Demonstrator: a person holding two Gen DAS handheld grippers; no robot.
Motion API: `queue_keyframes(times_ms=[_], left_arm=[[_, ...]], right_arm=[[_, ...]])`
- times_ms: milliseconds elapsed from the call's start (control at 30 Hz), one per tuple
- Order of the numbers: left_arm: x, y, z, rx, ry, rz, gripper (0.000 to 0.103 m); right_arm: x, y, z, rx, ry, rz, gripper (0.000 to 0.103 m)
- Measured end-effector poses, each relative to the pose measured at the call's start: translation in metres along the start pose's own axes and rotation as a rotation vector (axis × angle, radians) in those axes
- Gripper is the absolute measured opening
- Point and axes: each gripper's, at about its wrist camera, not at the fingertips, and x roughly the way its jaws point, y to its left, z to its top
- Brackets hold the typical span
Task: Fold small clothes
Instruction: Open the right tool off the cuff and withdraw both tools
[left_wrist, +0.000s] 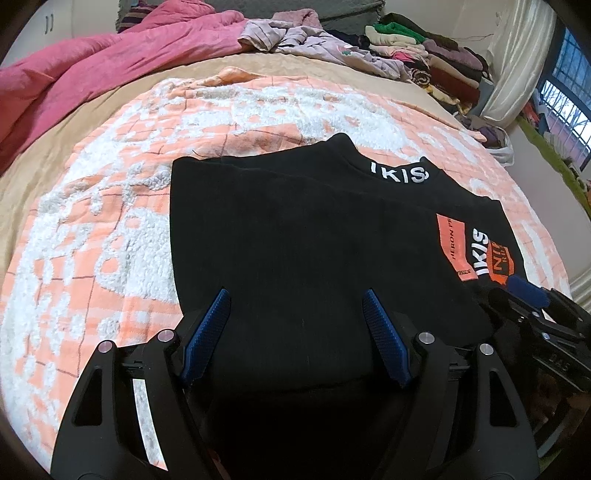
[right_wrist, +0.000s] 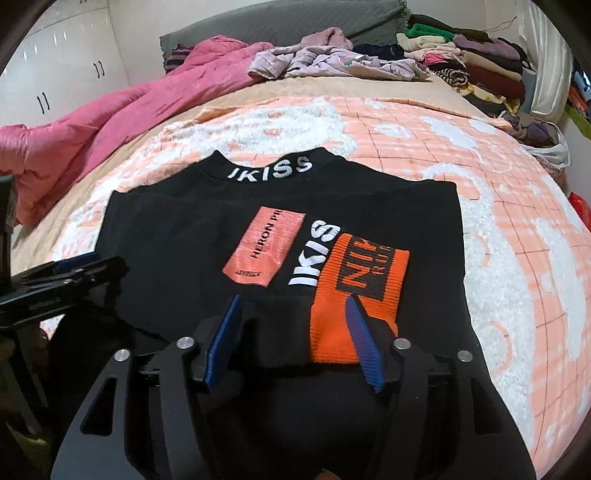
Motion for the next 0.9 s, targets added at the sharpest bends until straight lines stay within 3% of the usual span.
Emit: queue_keyframes(times_ms=[367, 433, 533, 700, 800, 900], left_arm=[[-0.017, -0.003, -0.001, 0.002, -0.020, 0.009, 0.067], [-0.021, -0.003, -0.001, 0.002, -0.023, 0.009, 0.075], [-0.030, -0.006, -0.001, 0.005, -0.038, 0.006, 0.075], [-0.045, -0.010, -0.001, 0.016, -0.066, 0.015, 0.083], [-0.053, -0.009, 0.000, 0.004, -0.083, 0.018, 0.093], [-0.062, -0.006, 0.000, -0.016, -0.096, 0.022, 0.093]], right_arm=[[-0.027, -0.001, -0.004, 0.044, -0.056, 0.000, 0.086], [-0.032, -0.003, -0.004, 0.050, -0.068, -0.004, 0.088], [-0.040, -0.005, -0.004, 0.058, -0.083, -0.007, 0.094], [-0.053, -0.006, -0.005, 0.056, -0.109, -0.013, 0.094], [-0.060, -0.006, -0.007, 0.061, -0.121, -0.010, 0.094], [-0.067, -0.007, -0.008, 0.064, -0.130, -0.012, 0.094]])
